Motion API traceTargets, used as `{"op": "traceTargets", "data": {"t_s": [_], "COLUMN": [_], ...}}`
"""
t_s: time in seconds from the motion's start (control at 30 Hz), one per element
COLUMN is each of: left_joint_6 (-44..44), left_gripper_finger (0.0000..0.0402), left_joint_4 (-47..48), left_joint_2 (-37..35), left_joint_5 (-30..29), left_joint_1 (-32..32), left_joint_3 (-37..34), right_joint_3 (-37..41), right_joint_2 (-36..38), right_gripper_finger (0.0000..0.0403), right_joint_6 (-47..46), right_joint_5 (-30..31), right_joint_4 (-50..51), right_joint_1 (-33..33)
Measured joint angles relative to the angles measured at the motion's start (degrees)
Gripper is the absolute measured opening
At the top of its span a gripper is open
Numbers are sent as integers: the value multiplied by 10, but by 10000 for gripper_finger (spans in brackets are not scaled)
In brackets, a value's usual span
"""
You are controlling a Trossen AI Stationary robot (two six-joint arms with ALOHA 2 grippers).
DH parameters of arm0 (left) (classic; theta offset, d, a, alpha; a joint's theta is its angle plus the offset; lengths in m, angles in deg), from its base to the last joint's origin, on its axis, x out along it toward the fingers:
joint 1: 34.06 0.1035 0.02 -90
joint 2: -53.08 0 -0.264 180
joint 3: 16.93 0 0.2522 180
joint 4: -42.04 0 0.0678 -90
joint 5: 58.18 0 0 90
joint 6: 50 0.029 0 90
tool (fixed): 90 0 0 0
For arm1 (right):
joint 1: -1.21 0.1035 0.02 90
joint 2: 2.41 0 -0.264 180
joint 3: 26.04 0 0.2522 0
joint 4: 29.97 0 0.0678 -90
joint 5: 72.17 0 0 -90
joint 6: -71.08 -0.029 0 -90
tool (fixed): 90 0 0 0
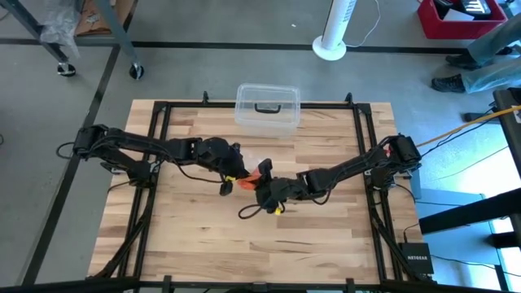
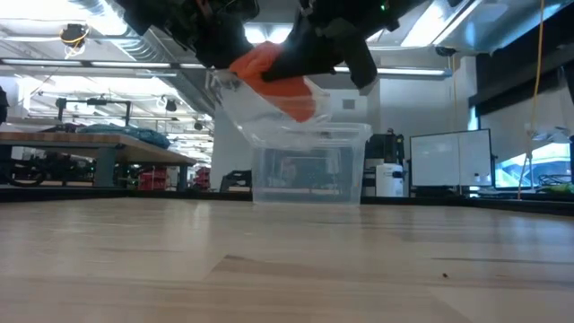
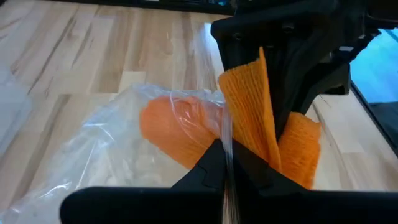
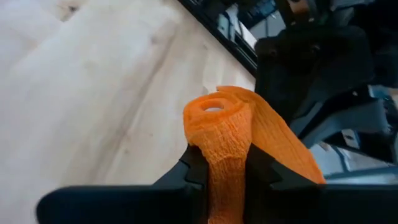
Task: Roll bandage
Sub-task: Put the orange bandage into the zip bag
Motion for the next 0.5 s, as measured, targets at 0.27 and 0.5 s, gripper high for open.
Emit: {"op": "traceTargets", "data": {"t_s": [0.27,0.5], "left_joint_6": [-13,-37], "left_gripper_finger": [1,1], "left_joint_4": [-8,-11], "left_joint_2": [-1,-1], "left_joint_5": [-8,1], "left_joint_1": [-2,-5], "left_joint_3": [7,25], "right_joint_3": [-2,-1], "right_joint_2": [2,2], "right_gripper_finger": [50,50], "right_joint_6": [-54,-140], "right_joint_5": [63,82], "right_joint_4": [33,71], "right_joint_1": [-4,-26]}}
